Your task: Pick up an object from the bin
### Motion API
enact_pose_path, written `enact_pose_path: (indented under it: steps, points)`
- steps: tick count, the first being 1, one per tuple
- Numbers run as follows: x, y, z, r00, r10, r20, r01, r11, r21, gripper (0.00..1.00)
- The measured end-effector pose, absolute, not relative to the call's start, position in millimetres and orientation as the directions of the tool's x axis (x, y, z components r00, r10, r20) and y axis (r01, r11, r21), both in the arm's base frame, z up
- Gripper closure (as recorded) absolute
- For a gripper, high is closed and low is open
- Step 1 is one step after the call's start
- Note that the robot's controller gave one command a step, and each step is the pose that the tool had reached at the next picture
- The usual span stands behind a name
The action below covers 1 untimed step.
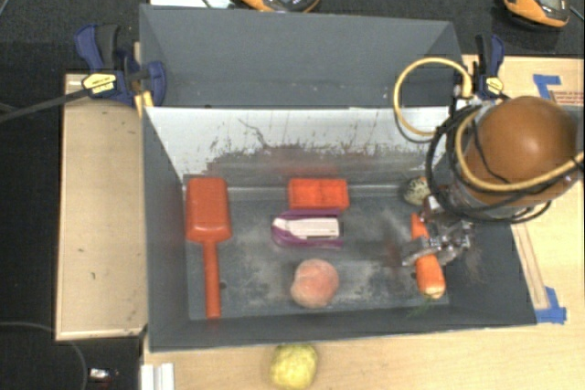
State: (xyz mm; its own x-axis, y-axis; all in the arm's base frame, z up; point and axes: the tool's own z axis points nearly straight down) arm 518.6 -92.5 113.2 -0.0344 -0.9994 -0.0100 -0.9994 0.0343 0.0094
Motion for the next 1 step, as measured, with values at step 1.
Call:
enact_pose_path:
  steps: [1]
  points:
    - [517.9, -92.0, 130.7, -0.038, -0.999, -0.011, -0.999, 0.037, 0.012, 1.00]
